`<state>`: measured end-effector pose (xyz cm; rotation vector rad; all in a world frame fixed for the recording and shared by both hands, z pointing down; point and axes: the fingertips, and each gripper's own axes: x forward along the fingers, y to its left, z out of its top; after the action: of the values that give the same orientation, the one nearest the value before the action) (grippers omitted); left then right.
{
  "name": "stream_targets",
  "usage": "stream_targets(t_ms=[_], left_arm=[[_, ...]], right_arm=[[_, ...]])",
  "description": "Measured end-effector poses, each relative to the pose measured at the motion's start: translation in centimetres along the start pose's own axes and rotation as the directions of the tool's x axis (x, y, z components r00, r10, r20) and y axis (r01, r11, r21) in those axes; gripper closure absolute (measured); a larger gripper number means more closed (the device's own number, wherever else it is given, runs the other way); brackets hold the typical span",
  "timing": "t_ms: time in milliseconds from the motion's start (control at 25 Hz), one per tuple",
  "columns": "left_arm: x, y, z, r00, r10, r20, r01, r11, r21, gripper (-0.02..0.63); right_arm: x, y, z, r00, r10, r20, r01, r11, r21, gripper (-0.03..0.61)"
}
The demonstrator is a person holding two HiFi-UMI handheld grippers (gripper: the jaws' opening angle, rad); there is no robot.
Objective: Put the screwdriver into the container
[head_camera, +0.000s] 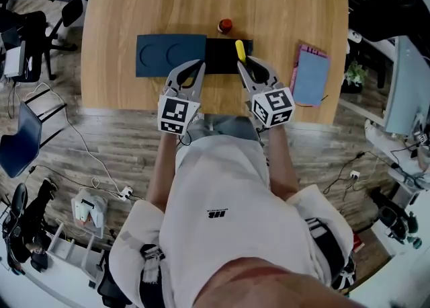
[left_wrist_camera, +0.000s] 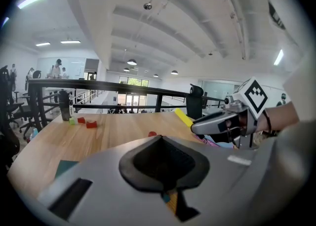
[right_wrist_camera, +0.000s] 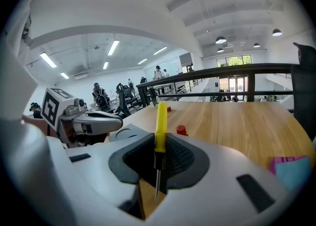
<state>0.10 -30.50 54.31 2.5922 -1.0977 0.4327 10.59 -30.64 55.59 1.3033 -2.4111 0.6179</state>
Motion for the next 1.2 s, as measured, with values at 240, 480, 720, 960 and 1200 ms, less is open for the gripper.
stream_targets(t_ms=[240,480,720,960,1200], left_arm=[[1.3,0.8,-1.1,1.000,-0.001,-0.022,0.001,1.000,-0.011,0.603],[2.7,0.8,-2.1,0.999,-0.005,-0.053,0.003,1.000,-0.024,0.603],[3.8,0.6,-3.1,0.997,-0.006,-0.082,0.003,0.999,-0.042,0.603],[4.6,0.6,-3.5,0.995,0.001,-0.099,-0.006,0.999,-0.051,0.603],[5.4,0.6,-4.0,0.993,0.005,-0.118,-0.012,0.998,-0.062,0.603]], right_arm=[[2.3,-0.1,-2.1,0.996,0.040,-0.073,-0.044,0.998,-0.043,0.512],[3.9,-1.2,-4.2,0.989,0.048,-0.139,-0.052,0.998,-0.022,0.512],[5.3,-1.9,-6.0,0.974,0.060,-0.217,-0.070,0.997,-0.037,0.512],[6.4,-1.8,-7.5,0.955,0.084,-0.284,-0.107,0.992,-0.067,0.512],[7.6,-1.9,-8.8,0.932,0.097,-0.349,-0.128,0.990,-0.066,0.512]])
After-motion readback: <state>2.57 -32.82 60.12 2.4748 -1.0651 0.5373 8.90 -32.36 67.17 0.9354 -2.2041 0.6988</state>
